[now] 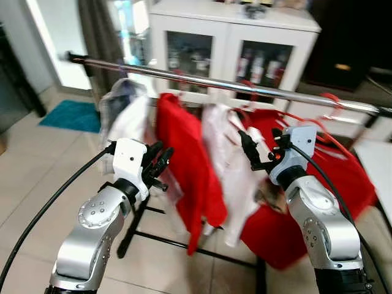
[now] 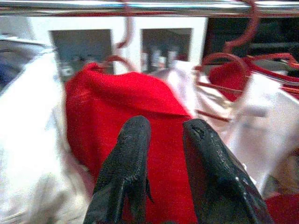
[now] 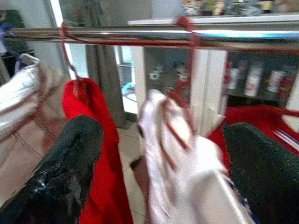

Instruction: Hang hanger

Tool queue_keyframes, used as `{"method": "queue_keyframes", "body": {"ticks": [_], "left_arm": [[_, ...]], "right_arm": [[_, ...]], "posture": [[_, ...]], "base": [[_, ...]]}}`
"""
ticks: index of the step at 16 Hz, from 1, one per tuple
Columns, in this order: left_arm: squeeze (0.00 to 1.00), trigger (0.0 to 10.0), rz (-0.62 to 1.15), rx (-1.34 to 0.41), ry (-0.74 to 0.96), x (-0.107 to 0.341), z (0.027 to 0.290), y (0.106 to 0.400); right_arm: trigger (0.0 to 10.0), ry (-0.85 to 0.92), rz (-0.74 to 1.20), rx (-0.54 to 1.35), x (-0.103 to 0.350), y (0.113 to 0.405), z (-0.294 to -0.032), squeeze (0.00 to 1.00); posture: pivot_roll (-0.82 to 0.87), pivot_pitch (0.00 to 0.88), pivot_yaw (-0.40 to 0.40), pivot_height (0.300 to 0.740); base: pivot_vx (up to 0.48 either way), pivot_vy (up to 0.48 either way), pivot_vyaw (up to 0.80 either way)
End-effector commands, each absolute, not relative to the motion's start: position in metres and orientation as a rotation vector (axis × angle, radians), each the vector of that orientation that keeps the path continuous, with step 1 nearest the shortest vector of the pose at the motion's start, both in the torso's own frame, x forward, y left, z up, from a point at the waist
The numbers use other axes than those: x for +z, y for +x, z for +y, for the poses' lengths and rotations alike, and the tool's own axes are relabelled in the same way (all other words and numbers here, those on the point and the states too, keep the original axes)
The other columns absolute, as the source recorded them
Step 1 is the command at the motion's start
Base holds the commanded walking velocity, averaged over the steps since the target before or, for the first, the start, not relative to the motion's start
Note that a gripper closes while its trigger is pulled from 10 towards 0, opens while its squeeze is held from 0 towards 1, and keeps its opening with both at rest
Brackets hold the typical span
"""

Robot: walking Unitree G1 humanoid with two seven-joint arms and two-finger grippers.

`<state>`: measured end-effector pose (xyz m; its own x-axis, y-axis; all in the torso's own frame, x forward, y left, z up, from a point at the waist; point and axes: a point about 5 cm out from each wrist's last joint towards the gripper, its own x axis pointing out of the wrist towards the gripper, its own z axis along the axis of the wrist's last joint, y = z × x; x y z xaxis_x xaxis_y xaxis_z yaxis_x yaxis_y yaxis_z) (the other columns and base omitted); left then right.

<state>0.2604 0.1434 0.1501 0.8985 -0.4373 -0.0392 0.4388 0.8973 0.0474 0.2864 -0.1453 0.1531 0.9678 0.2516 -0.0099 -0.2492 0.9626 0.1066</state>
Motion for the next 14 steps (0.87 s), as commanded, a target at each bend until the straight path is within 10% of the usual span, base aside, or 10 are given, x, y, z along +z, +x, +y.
{"method": "queue_keyframes", "body": {"ticks": [1, 7, 8, 14], "left_arm": [[0.00, 10.0, 0.026, -0.453, 0.063, 0.151, 0.146, 0.260], [0.00, 10.0, 0.015, -0.542, 0.064, 0.153, 0.141, 0.256], [0.00, 10.0, 0.022, -0.617, 0.076, 0.154, 0.141, 0.251], [0.00, 10.0, 0.064, -0.747, 0.046, 0.158, 0.150, 0.242]], "right_arm": [[10.0, 0.125, -0.002, 0.239, 0.160, 0.289, -0.145, 0.00], [10.0, 0.094, -0.013, 0.273, 0.165, 0.290, -0.148, 0.00], [10.0, 0.100, -0.018, 0.284, 0.170, 0.292, -0.152, 1.00], [10.0, 0.051, 0.014, 0.323, 0.174, 0.301, -0.163, 1.00]], "posture": [[-0.07, 0.000, -0.027, 0.740], [-0.07, 0.000, -0.031, 0.740], [-0.07, 0.000, -0.032, 0.740], [-0.07, 0.000, -0.038, 0.740]], "base": [[0.345, 0.000, 0.00], [0.224, 0.000, 0.00], [0.000, 0.000, 0.00], [0.000, 0.000, 0.00]]}}
